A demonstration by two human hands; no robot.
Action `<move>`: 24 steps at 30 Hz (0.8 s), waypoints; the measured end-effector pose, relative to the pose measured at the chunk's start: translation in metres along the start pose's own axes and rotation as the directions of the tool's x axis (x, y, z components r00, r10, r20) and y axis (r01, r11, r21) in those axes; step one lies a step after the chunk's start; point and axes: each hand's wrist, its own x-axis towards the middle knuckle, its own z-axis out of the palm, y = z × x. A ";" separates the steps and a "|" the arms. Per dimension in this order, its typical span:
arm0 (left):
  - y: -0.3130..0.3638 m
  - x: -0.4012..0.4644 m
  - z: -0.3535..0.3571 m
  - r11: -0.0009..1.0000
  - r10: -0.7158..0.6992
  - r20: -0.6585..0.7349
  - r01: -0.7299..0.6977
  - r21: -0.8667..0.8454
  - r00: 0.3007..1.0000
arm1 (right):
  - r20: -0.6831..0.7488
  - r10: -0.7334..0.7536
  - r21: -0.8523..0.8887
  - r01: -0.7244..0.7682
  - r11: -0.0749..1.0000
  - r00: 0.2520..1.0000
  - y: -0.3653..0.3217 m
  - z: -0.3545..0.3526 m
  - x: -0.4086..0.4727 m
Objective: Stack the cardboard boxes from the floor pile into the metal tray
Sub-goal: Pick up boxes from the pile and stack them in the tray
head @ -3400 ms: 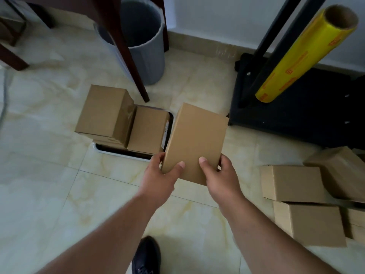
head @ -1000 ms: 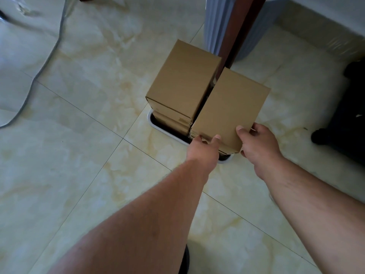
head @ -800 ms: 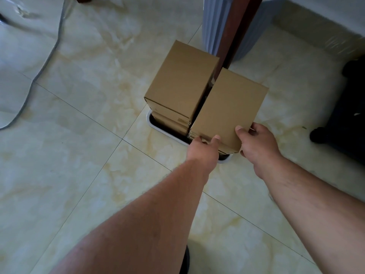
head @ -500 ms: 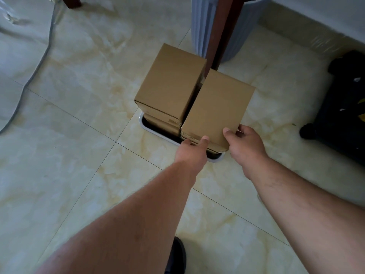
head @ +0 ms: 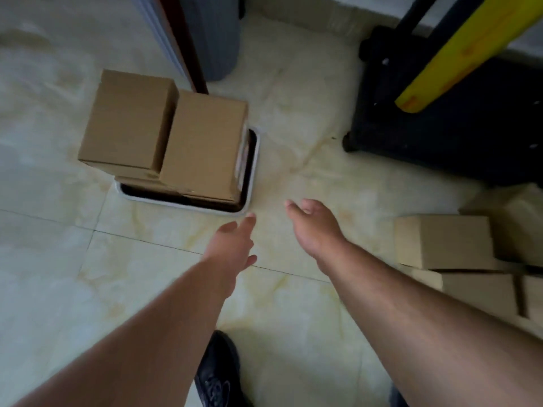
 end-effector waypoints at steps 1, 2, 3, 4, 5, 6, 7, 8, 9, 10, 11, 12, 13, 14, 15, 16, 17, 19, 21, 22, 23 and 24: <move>-0.003 -0.006 0.015 0.999 0.011 0.018 -0.011 0.033 1.000 | -0.011 0.021 0.019 -0.020 1.000 1.000 0.016 -0.015 -0.003; -0.005 -0.011 0.027 0.999 0.022 0.031 -0.024 0.047 0.999 | -0.015 0.032 0.029 -0.032 0.999 0.999 0.029 -0.026 -0.005; -0.008 -0.017 0.043 0.998 0.023 0.043 -0.026 0.051 0.999 | -0.013 0.054 0.041 -0.054 0.998 0.998 0.044 -0.039 -0.008; -0.010 -0.023 0.058 0.998 0.017 0.046 -0.020 0.059 0.999 | -0.013 0.079 0.058 -0.078 0.995 0.997 0.058 -0.054 -0.011; -0.012 -0.028 0.070 0.997 0.017 0.049 -0.020 0.071 0.999 | -0.012 0.104 0.076 -0.102 0.992 0.995 0.070 -0.064 -0.014; -0.015 -0.034 0.088 0.994 0.023 0.063 -0.030 0.103 0.998 | -0.026 0.132 0.097 -0.129 0.987 0.991 0.085 -0.079 -0.017; -0.018 -0.038 0.104 0.989 0.031 0.079 -0.042 0.138 0.996 | -0.042 0.164 0.102 -0.159 0.982 0.986 0.100 -0.094 -0.019; -0.021 -0.043 0.120 0.984 0.030 0.088 -0.045 0.172 0.996 | -0.046 0.187 0.114 -0.181 0.977 0.981 0.114 -0.109 -0.021; -0.024 -0.050 0.137 0.979 0.032 0.096 -0.051 0.199 0.995 | -0.048 0.203 0.138 -0.195 0.971 0.978 0.129 -0.123 -0.025; -0.027 -0.056 0.154 0.971 0.032 0.108 -0.057 0.230 0.994 | -0.043 0.214 0.180 -0.203 0.962 0.976 0.143 -0.138 -0.029; -0.030 -0.062 0.170 0.965 0.033 0.119 -0.063 0.255 0.992 | -0.055 0.238 0.213 -0.221 0.952 0.970 0.157 -0.152 -0.032; -0.033 -0.067 0.186 0.959 0.029 0.127 -0.064 0.276 0.991 | -0.070 0.265 0.221 -0.244 0.944 0.962 0.169 -0.166 -0.035; -0.035 -0.074 0.201 0.955 0.026 0.138 -0.066 0.290 0.990 | -0.081 0.281 0.230 -0.257 0.939 0.956 0.181 -0.179 -0.038; -0.040 -0.080 0.216 0.943 0.022 0.149 -0.070 0.326 0.989 | -0.094 0.295 0.245 -0.265 0.933 0.951 0.194 -0.193 -0.041; -0.044 -0.086 0.232 0.930 0.023 0.170 -0.083 0.358 0.985 | -0.110 0.308 0.256 -0.273 0.927 0.945 0.206 -0.207 -0.043; -0.050 -0.089 0.244 0.919 0.023 0.197 -0.098 0.382 0.980 | -0.126 0.319 0.259 -0.279 0.925 0.940 0.218 -0.219 -0.045; -0.056 -0.093 0.260 0.914 0.020 0.216 -0.105 0.391 0.976 | -0.141 0.330 0.268 -0.285 0.920 0.933 0.230 -0.234 -0.046; -0.069 -0.099 0.291 0.908 -0.012 0.213 -0.079 0.412 0.977 | -0.170 0.347 0.303 -0.286 0.909 0.922 0.254 -0.263 -0.050; -0.082 -0.105 0.318 0.897 -0.043 0.207 -0.053 0.439 0.977 | -0.191 0.371 0.330 -0.296 0.896 0.909 0.278 -0.290 -0.053; -0.089 -0.107 0.331 0.887 -0.052 0.211 -0.052 0.460 0.976 | -0.200 0.382 0.340 -0.301 0.891 0.902 0.290 -0.302 -0.055; -0.095 -0.110 0.344 0.878 -0.051 0.214 -0.059 0.476 0.976 | -0.203 0.397 0.351 -0.312 0.883 0.895 0.302 -0.314 -0.056; -0.102 -0.113 0.356 0.870 -0.051 0.214 -0.062 0.490 0.975 | -0.205 0.414 0.364 -0.323 0.873 0.887 0.313 -0.325 -0.058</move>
